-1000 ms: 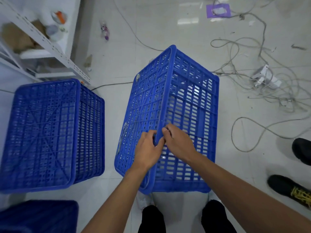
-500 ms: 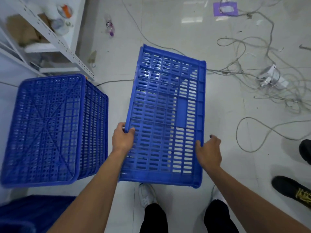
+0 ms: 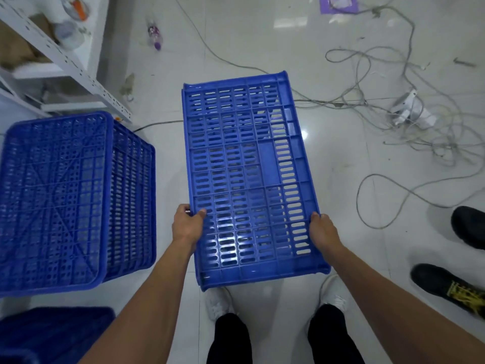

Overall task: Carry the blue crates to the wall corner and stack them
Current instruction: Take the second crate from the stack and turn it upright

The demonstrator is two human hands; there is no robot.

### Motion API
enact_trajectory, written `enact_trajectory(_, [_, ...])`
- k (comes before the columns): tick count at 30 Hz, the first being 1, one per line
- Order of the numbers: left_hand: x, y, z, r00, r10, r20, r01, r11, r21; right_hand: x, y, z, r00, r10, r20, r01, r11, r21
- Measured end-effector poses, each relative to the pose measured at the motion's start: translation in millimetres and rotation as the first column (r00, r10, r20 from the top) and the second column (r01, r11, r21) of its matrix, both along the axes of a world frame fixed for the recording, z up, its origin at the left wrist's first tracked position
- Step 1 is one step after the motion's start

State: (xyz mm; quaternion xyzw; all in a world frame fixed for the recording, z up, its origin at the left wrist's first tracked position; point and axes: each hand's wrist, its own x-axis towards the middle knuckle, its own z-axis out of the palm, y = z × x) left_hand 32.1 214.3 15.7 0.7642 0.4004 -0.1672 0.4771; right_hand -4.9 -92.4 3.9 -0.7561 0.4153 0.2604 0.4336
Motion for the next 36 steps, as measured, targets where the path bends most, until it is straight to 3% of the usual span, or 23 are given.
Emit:
enact_trajectory(16, [10.1, -107.2, -13.3, 0.995, -0.089, -0.047, 0.084, 0.990, -0.117, -10.3, -104.9, 6.5, 0.998, -0.059, -0.010, 0.059, 0.998, -0.036])
enact_trajectory(27, [10.7, -115.6, -10.0, 0.978, -0.186, -0.096, 0.178, 0.980, -0.093, -10.1, -115.8, 7.9, 0.999, -0.042, 0.028, 0.043, 0.999, -0.014])
enact_trajectory(29, [-3.4, -113.0, -4.6, 0.945, -0.317, -0.077, 0.318, 0.948, -0.001, -8.5, -117.1, 9.1, 0.999, -0.008, 0.044, 0.009, 1.000, -0.016])
enact_trajectory(32, [-27.9, -108.1, -2.5, 0.808, -0.573, -0.140, 0.589, 0.774, 0.234, -6.3, -119.1, 13.0, 0.998, 0.028, 0.059, -0.026, 0.999, -0.038])
enact_trajectory(36, [-30.7, -98.7, -7.6, 0.778, -0.592, -0.213, 0.628, 0.717, 0.301, -12.2, -107.3, 17.5, 0.986, 0.095, 0.134, -0.076, 0.987, -0.141])
